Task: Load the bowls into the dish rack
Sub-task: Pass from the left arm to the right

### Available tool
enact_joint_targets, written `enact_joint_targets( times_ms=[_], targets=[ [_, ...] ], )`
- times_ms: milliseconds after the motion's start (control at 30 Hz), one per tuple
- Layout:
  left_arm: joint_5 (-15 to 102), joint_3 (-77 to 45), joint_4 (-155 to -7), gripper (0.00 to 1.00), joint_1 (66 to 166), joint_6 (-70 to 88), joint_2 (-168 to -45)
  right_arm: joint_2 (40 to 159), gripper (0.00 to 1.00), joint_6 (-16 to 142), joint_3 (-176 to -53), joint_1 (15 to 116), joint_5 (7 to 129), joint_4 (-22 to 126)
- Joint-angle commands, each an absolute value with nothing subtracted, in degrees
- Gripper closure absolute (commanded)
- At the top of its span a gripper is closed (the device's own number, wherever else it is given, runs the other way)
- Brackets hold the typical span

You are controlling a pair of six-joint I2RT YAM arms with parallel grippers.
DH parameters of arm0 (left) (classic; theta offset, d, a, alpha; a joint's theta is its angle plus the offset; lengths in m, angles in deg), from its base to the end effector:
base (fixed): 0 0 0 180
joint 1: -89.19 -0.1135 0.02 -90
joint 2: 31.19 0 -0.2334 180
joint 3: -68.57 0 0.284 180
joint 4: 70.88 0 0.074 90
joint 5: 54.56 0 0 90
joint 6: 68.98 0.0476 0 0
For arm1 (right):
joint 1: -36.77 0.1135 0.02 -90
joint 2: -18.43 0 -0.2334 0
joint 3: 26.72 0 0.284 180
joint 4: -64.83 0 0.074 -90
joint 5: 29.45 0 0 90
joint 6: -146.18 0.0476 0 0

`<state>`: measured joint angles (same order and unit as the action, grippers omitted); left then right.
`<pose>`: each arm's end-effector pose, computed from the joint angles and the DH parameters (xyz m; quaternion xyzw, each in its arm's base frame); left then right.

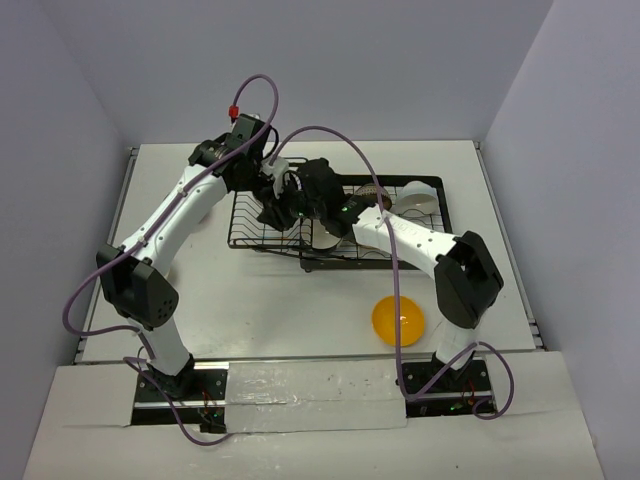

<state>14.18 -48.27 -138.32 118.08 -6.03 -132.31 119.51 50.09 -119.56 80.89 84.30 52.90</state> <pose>0.3688 -0.1838 0.3266 -0.0456 0.9294 0.0028 0.3663 0.3142 0.3314 0.2613 -0.4471 0.6767 0.3420 0.4746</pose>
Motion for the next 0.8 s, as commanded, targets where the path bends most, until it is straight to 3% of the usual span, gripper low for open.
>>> enact_joint_targets(
  times_ms=[0, 133, 500, 767],
  targets=[
    [16.4, -52.4, -136.1, 1.0, 118.8, -5.3, -130.9, 120.6, 0.62, 49.3, -122.6, 81.3, 81.9, 54.9],
    [16.3, -52.6, -136.2, 1.0, 118.8, -5.1, -130.8, 121.5, 0.69, 49.8, -122.7, 81.4, 80.2, 55.1],
    [14.9, -52.0, -136.0, 1.0, 118.8, -4.4, -131.2, 121.7, 0.99, 51.1, -122.1, 81.3, 77.2, 56.6],
    [11.8, -51.4, -136.0, 1.0, 118.3, -3.5, -131.0, 120.8, 1.0, 52.8, -120.9, 81.4, 76.3, 58.6]
  ],
)
